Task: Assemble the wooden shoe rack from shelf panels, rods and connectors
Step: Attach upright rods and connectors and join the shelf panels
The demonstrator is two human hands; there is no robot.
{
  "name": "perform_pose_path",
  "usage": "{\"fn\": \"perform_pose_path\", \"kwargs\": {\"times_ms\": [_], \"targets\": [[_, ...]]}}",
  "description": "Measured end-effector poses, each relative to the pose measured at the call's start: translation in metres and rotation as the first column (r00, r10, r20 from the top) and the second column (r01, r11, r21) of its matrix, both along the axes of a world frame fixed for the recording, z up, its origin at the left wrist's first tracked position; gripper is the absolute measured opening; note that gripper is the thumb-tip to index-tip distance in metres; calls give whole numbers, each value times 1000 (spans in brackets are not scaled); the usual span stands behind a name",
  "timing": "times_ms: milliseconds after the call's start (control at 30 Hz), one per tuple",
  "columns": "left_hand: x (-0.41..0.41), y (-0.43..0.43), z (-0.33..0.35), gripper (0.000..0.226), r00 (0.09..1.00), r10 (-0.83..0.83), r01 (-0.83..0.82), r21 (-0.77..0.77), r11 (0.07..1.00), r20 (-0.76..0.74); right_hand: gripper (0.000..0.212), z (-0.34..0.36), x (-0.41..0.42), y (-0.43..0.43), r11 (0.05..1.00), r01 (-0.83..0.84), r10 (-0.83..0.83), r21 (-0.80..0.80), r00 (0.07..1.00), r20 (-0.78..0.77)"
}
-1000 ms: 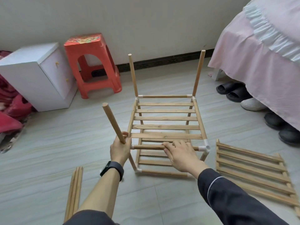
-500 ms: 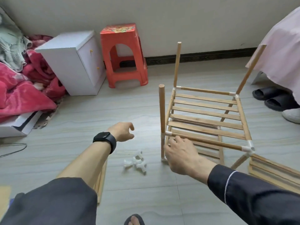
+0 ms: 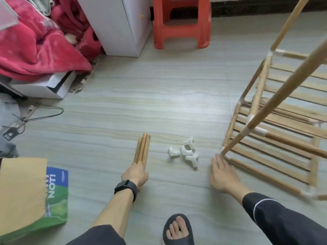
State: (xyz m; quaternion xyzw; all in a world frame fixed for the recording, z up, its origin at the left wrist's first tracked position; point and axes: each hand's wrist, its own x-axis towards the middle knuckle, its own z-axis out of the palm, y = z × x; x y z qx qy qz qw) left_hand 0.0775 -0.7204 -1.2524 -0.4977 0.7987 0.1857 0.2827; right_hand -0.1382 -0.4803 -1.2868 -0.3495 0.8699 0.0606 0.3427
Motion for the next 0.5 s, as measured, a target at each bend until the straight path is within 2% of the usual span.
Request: {"fn": "perform_pose_path", "kwargs": {"times_ms": [133, 233, 333, 400, 500], "targets": [[-4, 4, -27, 34, 998, -9, 15, -113, 993, 59, 76, -19, 7, 18, 961, -204, 201, 185, 979, 31], [-9, 9, -40, 27, 995, -24, 35, -120, 992, 96, 77, -17, 12, 15, 944, -224, 224, 241, 974, 28], [-15, 8, -37, 26, 996, 35, -32, -39, 999, 77, 79, -10, 13, 6, 931, -216, 214, 294, 976, 40], [-18, 4, -28, 25, 998, 65, -64, 45, 997, -15, 76, 4, 10, -7, 928, -200, 191, 313, 980, 61], [-25, 3, -4, 22, 954, 72, -28, 154, 988, -291, 64, 43, 4, -35, 946, -195, 159, 257, 975, 154]]}}
